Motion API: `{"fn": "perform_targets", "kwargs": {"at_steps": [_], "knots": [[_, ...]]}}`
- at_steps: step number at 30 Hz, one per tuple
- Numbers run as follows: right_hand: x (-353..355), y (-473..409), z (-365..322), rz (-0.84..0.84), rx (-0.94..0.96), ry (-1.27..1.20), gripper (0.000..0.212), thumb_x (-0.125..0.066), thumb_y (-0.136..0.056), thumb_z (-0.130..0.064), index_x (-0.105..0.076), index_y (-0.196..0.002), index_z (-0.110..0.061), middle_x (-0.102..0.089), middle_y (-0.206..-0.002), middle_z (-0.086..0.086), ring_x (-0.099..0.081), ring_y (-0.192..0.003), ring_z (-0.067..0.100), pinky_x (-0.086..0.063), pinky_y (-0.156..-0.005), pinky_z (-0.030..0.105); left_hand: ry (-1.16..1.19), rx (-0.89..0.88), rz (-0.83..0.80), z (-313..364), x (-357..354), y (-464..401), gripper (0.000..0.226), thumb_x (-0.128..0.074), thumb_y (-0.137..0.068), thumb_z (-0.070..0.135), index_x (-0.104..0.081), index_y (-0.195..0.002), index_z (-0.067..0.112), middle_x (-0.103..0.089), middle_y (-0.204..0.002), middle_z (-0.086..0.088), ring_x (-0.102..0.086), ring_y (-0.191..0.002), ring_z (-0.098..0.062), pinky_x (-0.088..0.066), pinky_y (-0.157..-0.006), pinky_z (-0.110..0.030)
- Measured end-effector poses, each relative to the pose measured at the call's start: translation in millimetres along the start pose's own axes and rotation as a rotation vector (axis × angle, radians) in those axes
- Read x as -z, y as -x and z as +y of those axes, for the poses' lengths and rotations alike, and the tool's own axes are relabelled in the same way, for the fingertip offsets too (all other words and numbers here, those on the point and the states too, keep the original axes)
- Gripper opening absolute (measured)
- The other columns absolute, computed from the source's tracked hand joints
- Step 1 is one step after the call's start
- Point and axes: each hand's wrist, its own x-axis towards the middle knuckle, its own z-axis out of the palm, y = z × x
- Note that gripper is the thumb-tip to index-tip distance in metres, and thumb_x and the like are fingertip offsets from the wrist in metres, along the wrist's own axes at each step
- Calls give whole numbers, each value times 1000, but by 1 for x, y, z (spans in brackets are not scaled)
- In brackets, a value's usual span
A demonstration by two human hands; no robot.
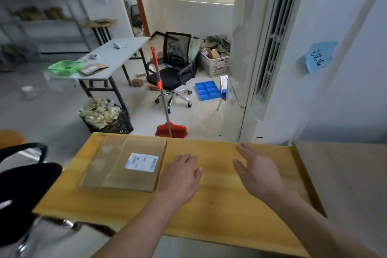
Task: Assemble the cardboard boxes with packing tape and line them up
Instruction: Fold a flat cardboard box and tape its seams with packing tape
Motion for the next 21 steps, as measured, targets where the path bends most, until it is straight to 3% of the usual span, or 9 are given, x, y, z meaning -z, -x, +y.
{"fn": "perform_targets", "kwargs": {"at_steps": [4,7,12,16,21], "knots": [[-42,-21,-51,-60,8,28,50,-48,-100,-36,-42,-148,-23,-29,-160,-6,-51,-131,19,-41,-98,30,22,40,-12,-66,-2,5,42,-36,-102,42,-48,-136,21,-47,-141,4,-41,-131,-17,-42,-101,-39],[-82,-40,-95,-92,-6,50,52,-48,-101,-37,-39,-150,-25,-26,-161,-8,-42,-138,16,-38,-105,29,20,65,-27,-131,-4,3,40,-37,-101,42,-50,-132,22,-49,-138,6,-42,-129,-17,-44,-98,-39],[-154,-70,-170,-168,-39,54,53,-49,-100,-39,-39,-150,-28,-27,-161,-6,-48,-133,16,-40,-107,31,49,107,-92,-233,0,1,47,-33,-102,43,-40,-145,24,-38,-152,5,-35,-138,-17,-42,-105,-38],[-201,-90,-215,-235,-70,68,51,-50,-98,-39,-40,-148,-32,-26,-161,-5,-59,-120,18,-44,-99,30,63,118,-149,-295,2,-2,47,-35,-101,44,-37,-145,25,-33,-153,7,-29,-140,-16,-37,-108,-38],[-252,-111,-231,-327,-91,143,62,-53,-93,-41,-35,-150,-30,-26,-162,-3,-56,-123,21,-45,-90,29,50,159,-212,-345,-8,-8,55,-43,-99,48,-35,-147,23,-23,-160,2,-21,-145,-22,-28,-115,-38]]}}
